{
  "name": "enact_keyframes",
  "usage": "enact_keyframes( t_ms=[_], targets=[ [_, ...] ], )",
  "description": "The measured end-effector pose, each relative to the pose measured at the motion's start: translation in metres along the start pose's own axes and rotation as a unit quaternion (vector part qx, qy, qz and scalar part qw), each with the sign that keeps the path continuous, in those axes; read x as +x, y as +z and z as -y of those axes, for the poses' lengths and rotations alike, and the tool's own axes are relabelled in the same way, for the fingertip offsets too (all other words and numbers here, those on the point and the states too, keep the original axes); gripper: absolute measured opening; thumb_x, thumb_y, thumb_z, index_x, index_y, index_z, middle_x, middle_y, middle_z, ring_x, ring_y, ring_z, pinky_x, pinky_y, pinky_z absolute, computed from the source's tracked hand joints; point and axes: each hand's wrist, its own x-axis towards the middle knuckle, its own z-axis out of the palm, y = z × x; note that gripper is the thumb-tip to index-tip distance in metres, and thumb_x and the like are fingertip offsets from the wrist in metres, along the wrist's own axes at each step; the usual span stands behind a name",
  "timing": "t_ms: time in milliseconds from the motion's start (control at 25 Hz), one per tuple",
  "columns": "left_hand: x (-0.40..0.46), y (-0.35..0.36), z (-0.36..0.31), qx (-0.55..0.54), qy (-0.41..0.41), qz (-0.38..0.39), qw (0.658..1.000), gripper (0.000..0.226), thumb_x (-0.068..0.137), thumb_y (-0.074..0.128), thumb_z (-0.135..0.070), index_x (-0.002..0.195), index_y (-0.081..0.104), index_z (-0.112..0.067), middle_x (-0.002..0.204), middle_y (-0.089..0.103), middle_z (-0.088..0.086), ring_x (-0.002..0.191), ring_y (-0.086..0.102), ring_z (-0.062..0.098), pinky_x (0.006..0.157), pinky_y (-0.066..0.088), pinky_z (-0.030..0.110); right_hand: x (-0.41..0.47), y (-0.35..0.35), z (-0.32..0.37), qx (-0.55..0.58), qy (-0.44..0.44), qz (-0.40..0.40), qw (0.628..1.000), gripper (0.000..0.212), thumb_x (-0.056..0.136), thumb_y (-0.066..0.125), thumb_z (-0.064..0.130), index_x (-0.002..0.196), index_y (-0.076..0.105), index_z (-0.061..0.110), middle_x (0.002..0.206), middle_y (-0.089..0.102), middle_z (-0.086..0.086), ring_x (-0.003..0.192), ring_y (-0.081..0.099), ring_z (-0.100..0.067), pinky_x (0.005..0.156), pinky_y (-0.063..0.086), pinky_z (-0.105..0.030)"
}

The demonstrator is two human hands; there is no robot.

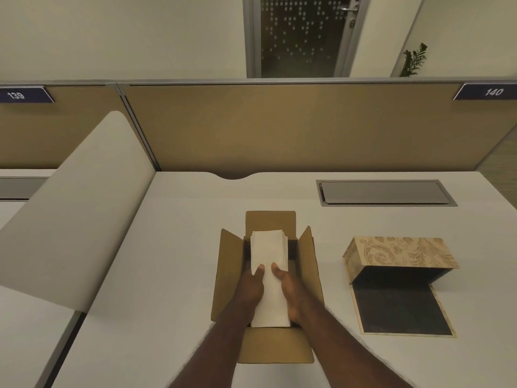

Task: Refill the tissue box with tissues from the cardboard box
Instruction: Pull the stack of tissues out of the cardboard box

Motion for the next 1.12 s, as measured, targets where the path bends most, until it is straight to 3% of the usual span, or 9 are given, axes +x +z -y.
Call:
enact_keyframes(
  t_ms=[120, 480, 640, 720, 880, 1120],
  targets=[
    [-0.009, -0.004, -0.001, 0.01, 0.03, 0.001, 1.0, 0.05, 0.097, 0.038, -0.053, 0.131, 0.047, -0.018, 0.127, 0.059, 0.006, 0.107, 0.062, 0.026, 0.097, 0.052, 0.044, -0.012, 0.002, 0.006, -0.036, -0.026, -0.03, 0.999, 0.055, 0.088, 0.052, 0.061, 0.122, 0.054, 0.017, 0.119, 0.064, -0.012, 0.106, 0.062, -0.035, 0.101, 0.047, -0.055],
    [-0.055, -0.017, -0.02, 0.014, 0.174, 0.005, 0.985, 0.051, 0.097, 0.032, -0.056, 0.131, 0.048, -0.021, 0.124, 0.062, 0.004, 0.106, 0.064, 0.026, 0.096, 0.053, 0.048, -0.056, 0.004, 0.026, -0.047, -0.143, -0.032, 0.988, 0.05, 0.086, 0.054, 0.063, 0.114, 0.058, 0.022, 0.114, 0.068, -0.007, 0.102, 0.065, -0.032, 0.098, 0.05, -0.055],
    [-0.074, -0.022, -0.032, -0.005, 0.214, 0.005, 0.977, 0.052, 0.097, 0.038, -0.053, 0.131, 0.05, -0.015, 0.124, 0.063, 0.006, 0.106, 0.064, 0.026, 0.095, 0.054, 0.047, -0.079, 0.003, 0.04, -0.011, -0.214, -0.024, 0.977, 0.063, 0.088, 0.06, 0.053, 0.141, 0.04, 0.025, 0.131, 0.059, -0.007, 0.111, 0.062, -0.033, 0.096, 0.052, -0.055],
    [-0.082, -0.022, -0.038, -0.018, 0.228, 0.01, 0.973, 0.051, 0.096, 0.043, -0.052, 0.129, 0.054, -0.013, 0.122, 0.064, 0.006, 0.105, 0.065, 0.026, 0.094, 0.055, 0.047, -0.091, -0.001, 0.046, -0.003, -0.222, -0.022, 0.975, 0.066, 0.089, 0.06, 0.05, 0.144, 0.036, 0.024, 0.133, 0.058, -0.009, 0.111, 0.062, -0.034, 0.092, 0.055, -0.052],
    [-0.1, -0.01, -0.051, -0.043, 0.268, 0.022, 0.962, 0.045, 0.097, 0.046, -0.048, 0.123, 0.06, -0.014, 0.116, 0.069, 0.004, 0.099, 0.068, 0.024, 0.089, 0.057, 0.045, -0.12, -0.02, 0.057, 0.006, -0.225, -0.023, 0.974, 0.047, 0.09, 0.057, 0.053, 0.118, 0.061, 0.015, 0.104, 0.072, -0.007, 0.09, 0.07, -0.028, 0.066, 0.057, -0.037],
    [-0.125, 0.03, -0.075, -0.058, 0.308, 0.042, 0.949, 0.042, 0.096, 0.046, -0.049, 0.113, 0.062, -0.015, 0.109, 0.07, 0.004, 0.095, 0.068, 0.023, 0.085, 0.058, 0.044, -0.143, -0.064, 0.074, 0.027, -0.262, -0.032, 0.964, 0.039, 0.089, 0.059, 0.054, 0.097, 0.069, 0.018, 0.083, 0.078, 0.002, 0.079, 0.074, -0.022, 0.06, 0.057, -0.032]
  ],
)
